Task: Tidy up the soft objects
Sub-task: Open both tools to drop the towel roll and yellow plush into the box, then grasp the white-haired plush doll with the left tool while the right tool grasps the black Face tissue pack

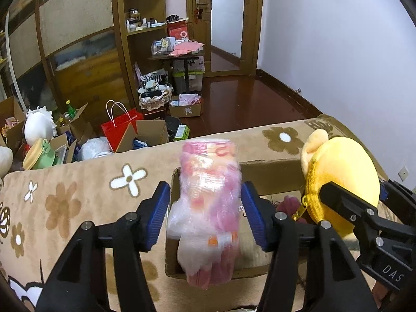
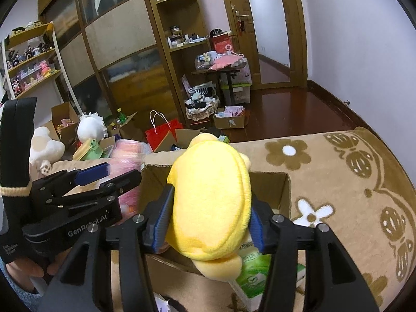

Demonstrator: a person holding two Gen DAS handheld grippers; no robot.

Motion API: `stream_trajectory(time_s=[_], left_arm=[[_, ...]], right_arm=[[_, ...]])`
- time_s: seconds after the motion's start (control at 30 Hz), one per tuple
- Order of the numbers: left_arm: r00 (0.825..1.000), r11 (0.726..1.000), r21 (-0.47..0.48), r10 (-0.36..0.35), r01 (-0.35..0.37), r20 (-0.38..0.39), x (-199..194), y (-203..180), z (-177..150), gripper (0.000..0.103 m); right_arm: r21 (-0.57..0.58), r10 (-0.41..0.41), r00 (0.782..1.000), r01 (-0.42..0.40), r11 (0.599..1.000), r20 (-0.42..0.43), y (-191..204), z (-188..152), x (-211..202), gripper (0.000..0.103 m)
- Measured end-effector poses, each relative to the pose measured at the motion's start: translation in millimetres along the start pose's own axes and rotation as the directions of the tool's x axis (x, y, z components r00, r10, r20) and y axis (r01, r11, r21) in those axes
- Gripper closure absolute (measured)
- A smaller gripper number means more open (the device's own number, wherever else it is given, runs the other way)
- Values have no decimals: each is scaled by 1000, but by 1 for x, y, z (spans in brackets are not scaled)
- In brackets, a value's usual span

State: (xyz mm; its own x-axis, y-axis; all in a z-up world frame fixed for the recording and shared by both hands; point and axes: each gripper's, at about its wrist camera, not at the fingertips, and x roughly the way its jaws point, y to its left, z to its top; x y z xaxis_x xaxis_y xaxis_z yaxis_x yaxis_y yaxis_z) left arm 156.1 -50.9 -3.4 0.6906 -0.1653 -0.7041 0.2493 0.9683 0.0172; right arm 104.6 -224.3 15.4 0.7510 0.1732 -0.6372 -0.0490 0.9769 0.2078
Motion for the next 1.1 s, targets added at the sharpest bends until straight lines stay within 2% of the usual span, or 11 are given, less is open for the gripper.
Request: stream_trajectory(time_s=[0.2, 0.3, 0.37, 0.5, 0.57, 0.63, 0.83, 1.0, 1.1], left_arm=[[1000, 1000, 13, 18, -18, -16, -1, -3, -3, 39], [999, 999, 16, 30, -30, -19, -5, -1, -4, 33], [999, 999, 15, 37, -37, -15, -9, 0, -4, 27], [999, 999, 15, 41, -41, -19, -17, 3, -7, 23], [999, 999, 13, 48, -47, -23, -22, 4, -9, 15], [998, 998, 17, 54, -53, -22, -28, 5, -10, 14], [998, 998, 22, 64, -63, -30, -48, 8, -18, 8], [997, 998, 10, 61, -61, -41, -65, 10, -26, 7], [997, 998, 24, 58, -57, -60, -72, 9, -33, 2]], right_arm=[[6, 4, 1000, -4, 1000, -1, 0, 0, 0, 46], [12, 6, 1000, -6, 1000, 13, 0, -1, -3, 36], [17, 2, 1000, -3, 1000, 25, -1, -2, -7, 33], [24, 3, 1000, -3, 1000, 29, -1, -2, -14, 22], [25, 0, 999, -1, 1000, 35, 1, -3, -19, 19], [25, -2, 999, 1, 1000, 37, 2, -3, -24, 12], [25, -9, 999, 8, 1000, 51, 7, -9, -43, 2], [26, -13, 999, 12, 1000, 51, 9, -16, -58, 2], [28, -17, 999, 15, 999, 51, 11, -21, -66, 2]])
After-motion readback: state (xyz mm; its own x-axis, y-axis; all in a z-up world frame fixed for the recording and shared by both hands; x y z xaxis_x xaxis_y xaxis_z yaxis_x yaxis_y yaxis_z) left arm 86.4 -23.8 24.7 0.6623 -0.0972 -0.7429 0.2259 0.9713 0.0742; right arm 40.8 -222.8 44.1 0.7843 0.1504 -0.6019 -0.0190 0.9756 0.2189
